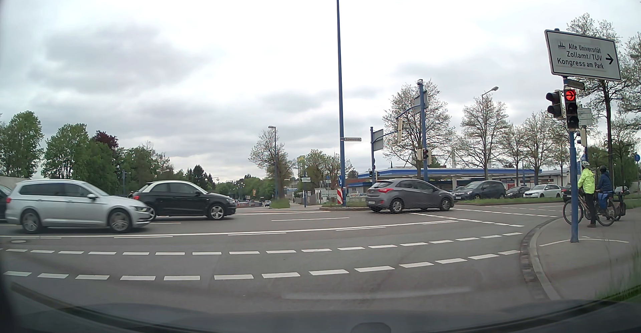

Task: Follow the waypoints while adhering to traffic rules and regulations

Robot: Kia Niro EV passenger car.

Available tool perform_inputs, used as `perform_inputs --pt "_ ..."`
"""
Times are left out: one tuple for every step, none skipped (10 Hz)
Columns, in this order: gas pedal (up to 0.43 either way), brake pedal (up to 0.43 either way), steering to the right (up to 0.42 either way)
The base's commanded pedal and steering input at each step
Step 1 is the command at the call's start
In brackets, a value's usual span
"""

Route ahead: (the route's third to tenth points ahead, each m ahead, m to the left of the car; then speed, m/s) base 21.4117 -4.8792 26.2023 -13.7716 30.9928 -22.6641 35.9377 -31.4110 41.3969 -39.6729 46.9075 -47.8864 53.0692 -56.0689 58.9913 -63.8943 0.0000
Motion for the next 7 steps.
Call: perform_inputs --pt "0.000 0.244 0.033" --pt "0.000 0.244 0.033" --pt "0.000 0.244 0.033" --pt "0.000 0.244 0.033" --pt "0.000 0.244 0.033" --pt "0.000 0.244 0.033" --pt "0.000 0.244 0.033"
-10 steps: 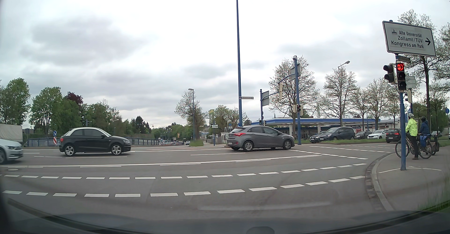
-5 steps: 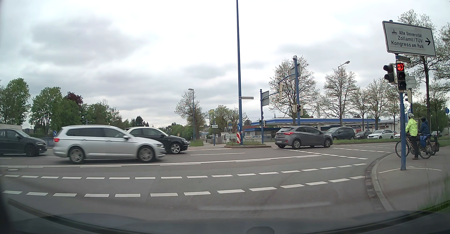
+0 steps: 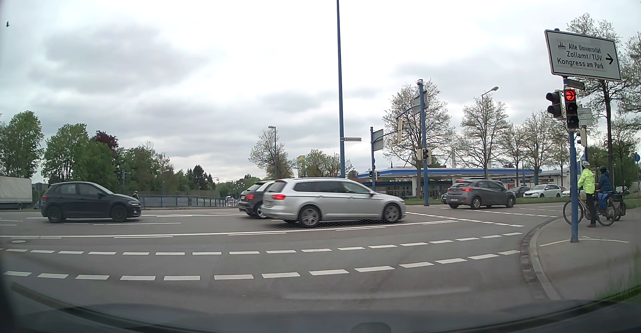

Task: Follow the waypoints while adhering to traffic rules and regulations

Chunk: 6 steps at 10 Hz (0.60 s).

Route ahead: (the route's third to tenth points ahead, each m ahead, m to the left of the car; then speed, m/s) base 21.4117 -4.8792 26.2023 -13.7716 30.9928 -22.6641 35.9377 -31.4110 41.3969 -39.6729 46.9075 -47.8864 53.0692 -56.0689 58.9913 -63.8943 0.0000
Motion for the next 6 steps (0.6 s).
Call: perform_inputs --pt "0.000 0.244 0.033" --pt "0.000 0.244 0.033" --pt "0.000 0.244 0.033" --pt "0.000 0.244 0.033" --pt "0.000 0.244 0.033" --pt "0.000 0.244 0.033"
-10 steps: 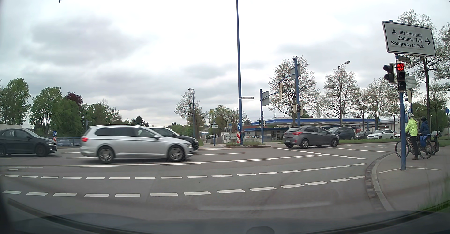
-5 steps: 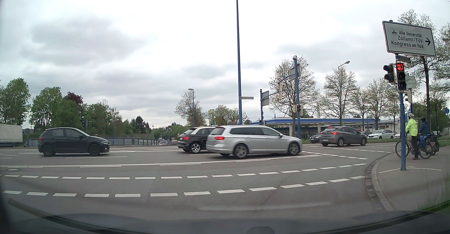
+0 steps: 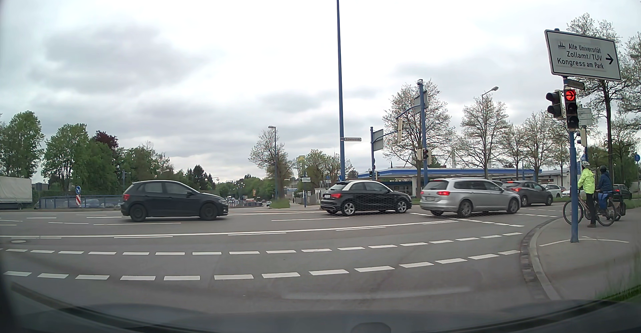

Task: Follow the waypoints while adhering to traffic rules and regulations

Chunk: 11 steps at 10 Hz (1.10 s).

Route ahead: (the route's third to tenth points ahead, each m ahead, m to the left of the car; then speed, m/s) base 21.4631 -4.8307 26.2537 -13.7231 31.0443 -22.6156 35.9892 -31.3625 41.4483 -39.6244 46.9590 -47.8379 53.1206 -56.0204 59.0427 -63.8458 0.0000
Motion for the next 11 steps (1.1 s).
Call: perform_inputs --pt "0.000 0.244 0.033" --pt "0.000 0.244 0.033" --pt "0.000 0.244 0.033" --pt "0.000 0.244 0.033" --pt "0.000 0.244 0.033" --pt "0.000 0.244 0.033" --pt "0.000 0.244 0.033" --pt "0.000 0.244 0.033" --pt "0.000 0.244 0.033" --pt "0.000 0.244 0.033" --pt "0.000 0.244 0.033"
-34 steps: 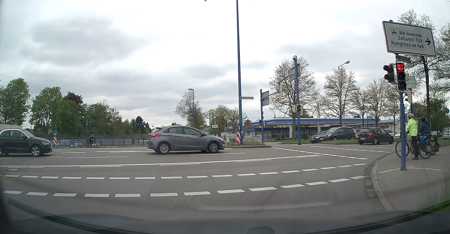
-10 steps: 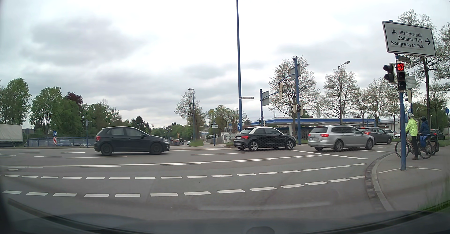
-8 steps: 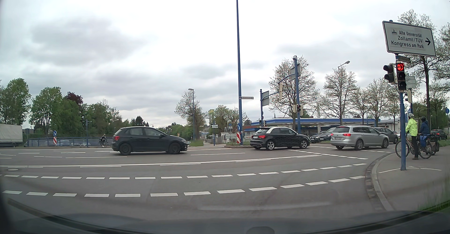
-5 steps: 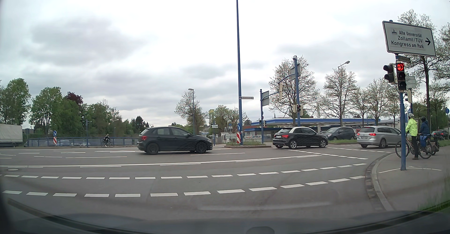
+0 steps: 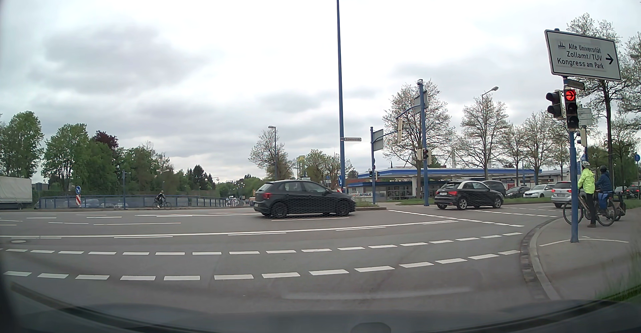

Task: Follow the waypoints while adhering to traffic rules and regulations

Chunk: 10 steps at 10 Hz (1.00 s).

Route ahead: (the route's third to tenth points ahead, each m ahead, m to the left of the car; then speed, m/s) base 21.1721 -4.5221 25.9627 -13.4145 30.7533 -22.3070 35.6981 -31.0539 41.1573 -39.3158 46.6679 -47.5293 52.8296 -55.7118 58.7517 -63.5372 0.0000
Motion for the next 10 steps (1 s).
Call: perform_inputs --pt "0.000 0.244 0.033" --pt "0.000 0.244 0.033" --pt "0.000 0.244 0.033" --pt "0.000 0.244 0.033" --pt "0.000 0.244 0.033" --pt "0.000 0.244 0.033" --pt "0.000 0.244 0.033" --pt "0.000 0.244 0.033" --pt "0.000 0.244 0.033" --pt "0.000 0.244 0.033"
